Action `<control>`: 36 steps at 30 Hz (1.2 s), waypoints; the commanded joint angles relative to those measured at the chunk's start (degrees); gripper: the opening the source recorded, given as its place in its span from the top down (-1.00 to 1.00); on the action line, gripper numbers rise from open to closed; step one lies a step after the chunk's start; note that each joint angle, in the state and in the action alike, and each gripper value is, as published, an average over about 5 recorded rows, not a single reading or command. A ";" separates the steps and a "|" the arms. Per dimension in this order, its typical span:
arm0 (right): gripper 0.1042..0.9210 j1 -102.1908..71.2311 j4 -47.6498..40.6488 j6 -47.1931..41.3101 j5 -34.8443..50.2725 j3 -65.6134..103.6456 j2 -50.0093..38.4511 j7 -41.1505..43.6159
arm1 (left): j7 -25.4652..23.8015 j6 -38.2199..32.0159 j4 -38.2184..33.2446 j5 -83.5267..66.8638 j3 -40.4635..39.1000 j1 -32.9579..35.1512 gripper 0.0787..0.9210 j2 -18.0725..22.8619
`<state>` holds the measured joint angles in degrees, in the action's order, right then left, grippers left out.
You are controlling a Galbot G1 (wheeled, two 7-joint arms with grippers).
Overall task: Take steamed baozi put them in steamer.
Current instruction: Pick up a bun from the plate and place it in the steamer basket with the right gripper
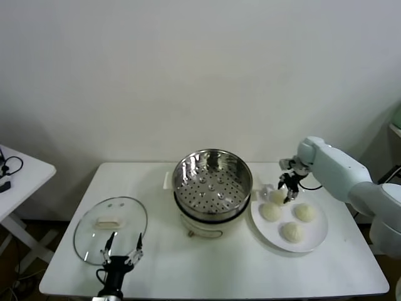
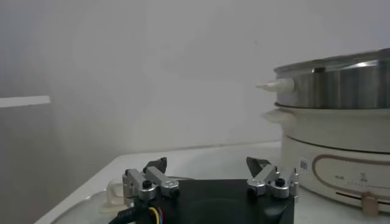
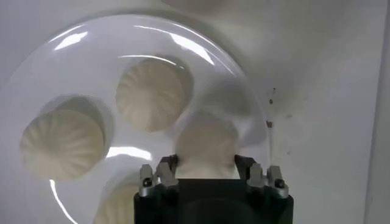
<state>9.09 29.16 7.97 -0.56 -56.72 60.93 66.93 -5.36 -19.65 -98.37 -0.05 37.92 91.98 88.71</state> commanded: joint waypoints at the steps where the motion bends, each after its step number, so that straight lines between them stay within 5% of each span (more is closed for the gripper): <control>1: -0.24 2.66 3.44 0.21 2.29 -3.13 -2.07 0.43 | 0.03 -0.08 -0.05 0.09 0.03 0.11 -0.77 0.02; 12: -0.22 25.23 23.11 1.47 15.66 -21.04 -9.78 2.48 | 0.10 -0.13 -0.78 0.69 0.03 0.62 -0.77 0.23; 24: -0.22 42.13 40.18 5.70 22.30 -23.83 -6.04 -0.16 | 0.17 -0.26 -1.20 1.66 -0.37 1.00 -0.77 0.42; 31: -0.21 40.04 47.67 13.62 12.04 -24.07 -1.10 -7.78 | 0.22 -0.50 -0.80 1.63 -0.31 0.92 -0.77 0.40; 36: -0.20 33.29 43.50 24.37 -2.11 -23.38 2.52 -15.42 | 0.30 -0.56 -0.80 1.54 -0.05 0.78 -0.77 0.58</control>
<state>44.14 68.42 19.81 11.41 -78.99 58.74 61.13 -5.06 -20.21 -99.20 1.51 37.86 92.77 89.25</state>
